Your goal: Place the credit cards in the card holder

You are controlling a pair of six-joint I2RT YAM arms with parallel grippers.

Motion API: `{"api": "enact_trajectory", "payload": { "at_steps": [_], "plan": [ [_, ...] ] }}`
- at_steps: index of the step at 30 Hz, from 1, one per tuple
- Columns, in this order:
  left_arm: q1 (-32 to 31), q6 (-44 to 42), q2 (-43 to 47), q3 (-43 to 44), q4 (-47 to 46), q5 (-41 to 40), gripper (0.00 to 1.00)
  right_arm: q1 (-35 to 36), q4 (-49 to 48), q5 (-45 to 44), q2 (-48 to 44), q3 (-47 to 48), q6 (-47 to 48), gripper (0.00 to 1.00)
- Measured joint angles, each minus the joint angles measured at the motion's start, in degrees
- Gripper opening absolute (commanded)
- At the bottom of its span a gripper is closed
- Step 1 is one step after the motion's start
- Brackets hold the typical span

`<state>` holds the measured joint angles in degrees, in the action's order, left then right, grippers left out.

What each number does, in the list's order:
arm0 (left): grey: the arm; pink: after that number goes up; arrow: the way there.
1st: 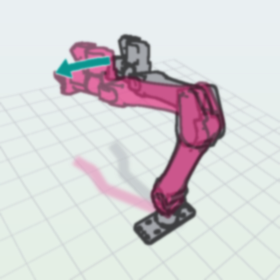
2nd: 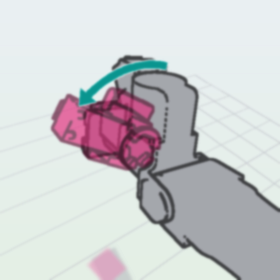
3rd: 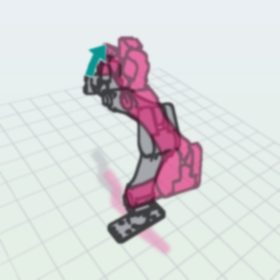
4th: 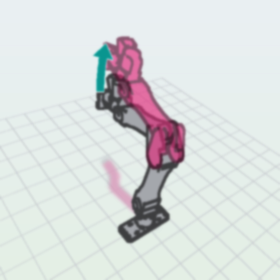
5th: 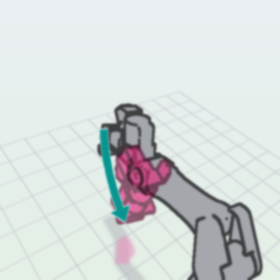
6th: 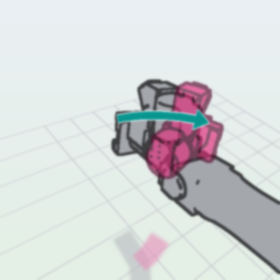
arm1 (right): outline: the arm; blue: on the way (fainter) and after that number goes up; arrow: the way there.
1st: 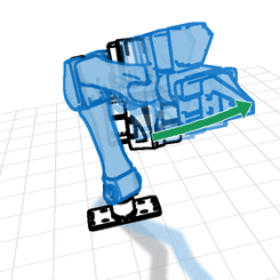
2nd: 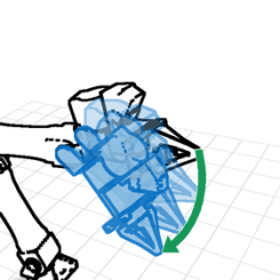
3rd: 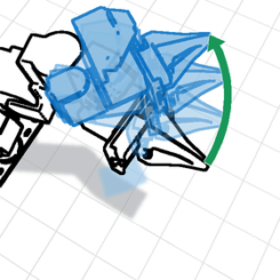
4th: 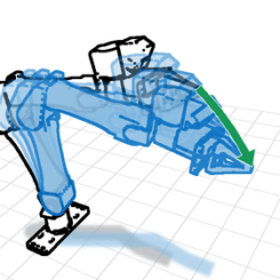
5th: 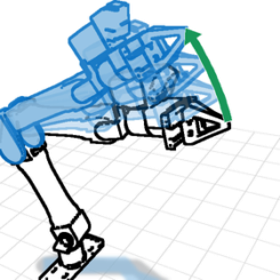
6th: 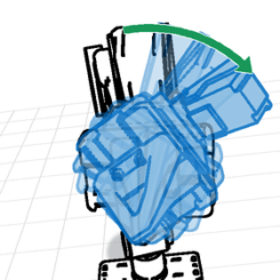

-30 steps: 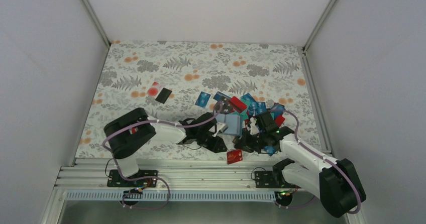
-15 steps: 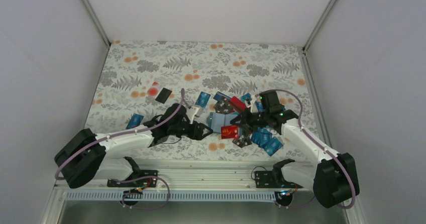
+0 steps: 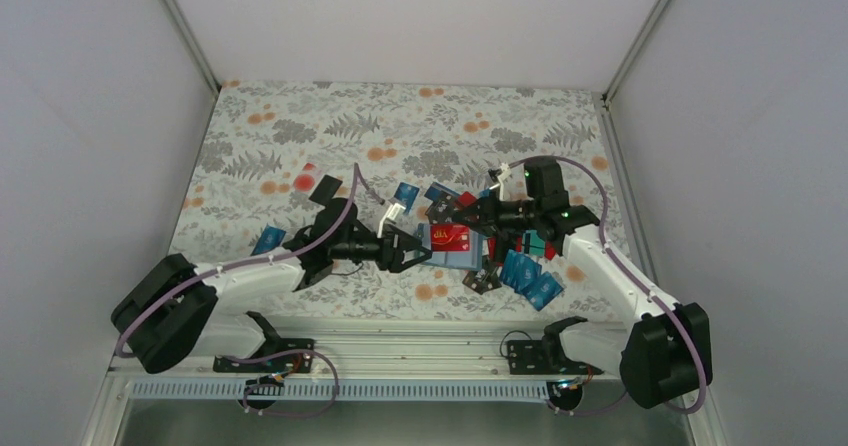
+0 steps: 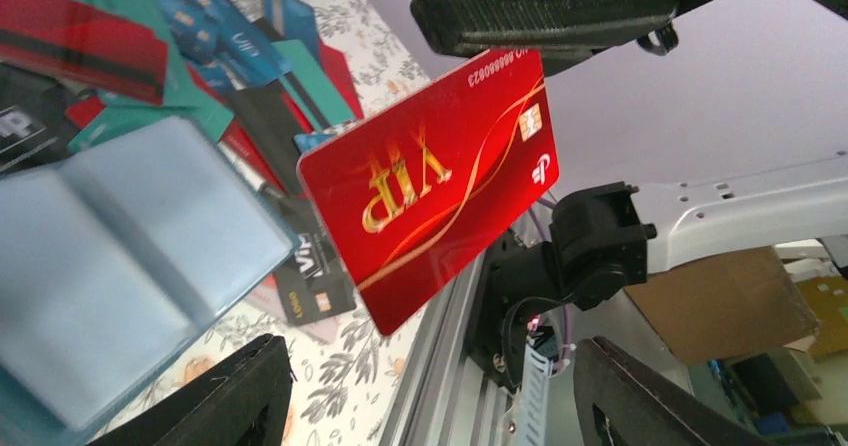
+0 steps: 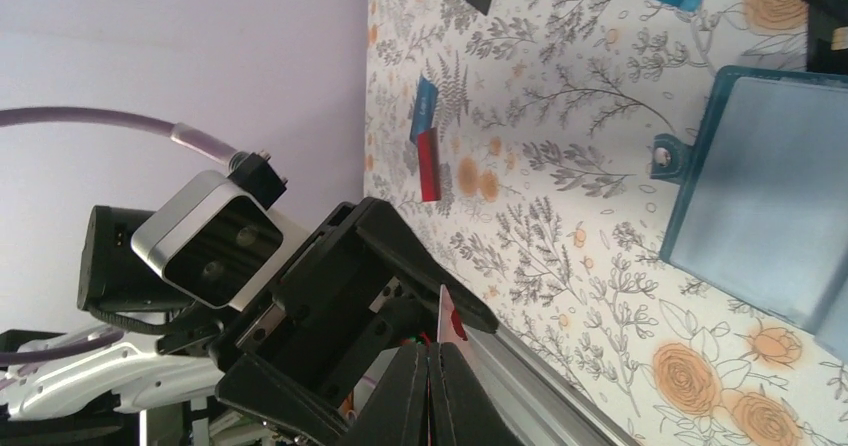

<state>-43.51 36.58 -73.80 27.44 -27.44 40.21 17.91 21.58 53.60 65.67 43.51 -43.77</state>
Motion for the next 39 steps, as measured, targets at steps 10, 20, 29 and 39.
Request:
{"api": "enact_trajectory", "payload": {
  "at_steps": [10,20,29,39],
  "plan": [
    [0.02,2.12,-6.56,3.34,-6.32,3.74,0.17,0.0,-2.05,3.21,-0.11,0.92,-1.27,0.04],
    [0.48,4.35,-9.07,4.83,-10.36,7.54,0.02,-0.37,-1.57,4.0,0.31,2.54,1.53,0.73],
    [1.29,-11.69,-5.27,19.65,21.24,11.04,0.02,-0.31,4.61,4.63,0.9,6.82,18.03,0.96],
    [1.22,-22.8,1.03,27.3,52.78,-4.55,0.02,1.25,5.57,-1.75,-6.56,5.01,15.98,0.97]
  ]
}}
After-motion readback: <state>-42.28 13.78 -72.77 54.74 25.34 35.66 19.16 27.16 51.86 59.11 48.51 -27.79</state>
